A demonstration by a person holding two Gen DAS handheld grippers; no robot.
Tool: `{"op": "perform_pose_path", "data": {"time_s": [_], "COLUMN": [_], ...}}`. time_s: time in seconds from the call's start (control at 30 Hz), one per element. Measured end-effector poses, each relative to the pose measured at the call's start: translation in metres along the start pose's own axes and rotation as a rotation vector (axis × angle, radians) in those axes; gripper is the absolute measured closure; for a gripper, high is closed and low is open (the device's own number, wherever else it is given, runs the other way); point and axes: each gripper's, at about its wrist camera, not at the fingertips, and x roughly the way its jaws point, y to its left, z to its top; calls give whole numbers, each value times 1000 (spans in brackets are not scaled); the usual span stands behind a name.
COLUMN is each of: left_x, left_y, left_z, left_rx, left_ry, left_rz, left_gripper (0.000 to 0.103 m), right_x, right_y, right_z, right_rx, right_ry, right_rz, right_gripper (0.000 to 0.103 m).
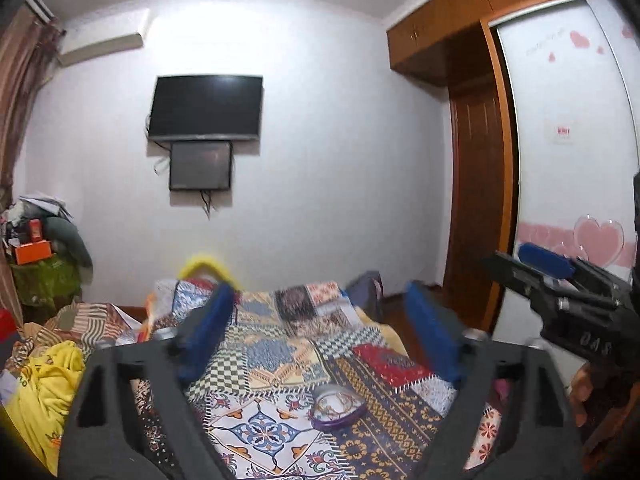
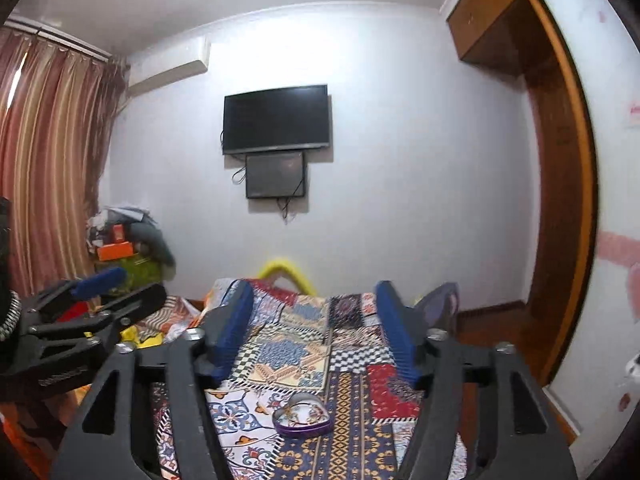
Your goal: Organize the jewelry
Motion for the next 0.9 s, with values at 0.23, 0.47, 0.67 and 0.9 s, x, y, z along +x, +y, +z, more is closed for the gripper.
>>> {"op": "perform_pose_path", "data": {"time_s": [0.23,0.47,0.67,0.9], "left_x": [-12,-21,-22,-21], "left_y": [0,2,5,6], "left_z": [-1,-5,-7,-9], "left_rx": [9,3,-10,-13], "left_ry": [-5,9,13,16], "left_rz": [34,41,47,60], "left_gripper": [3,2,2,1], "right_x": [8,-2,-7,-10], "right_y": [14,11,8,8], "right_z": [-7,-4,-8,-10], "right_rx": [-30,-6,1,-1], "right_ry": [13,17,22,28], "right_rz": [-44,-51,-52,-49], "right_gripper": [12,5,5,5]}}
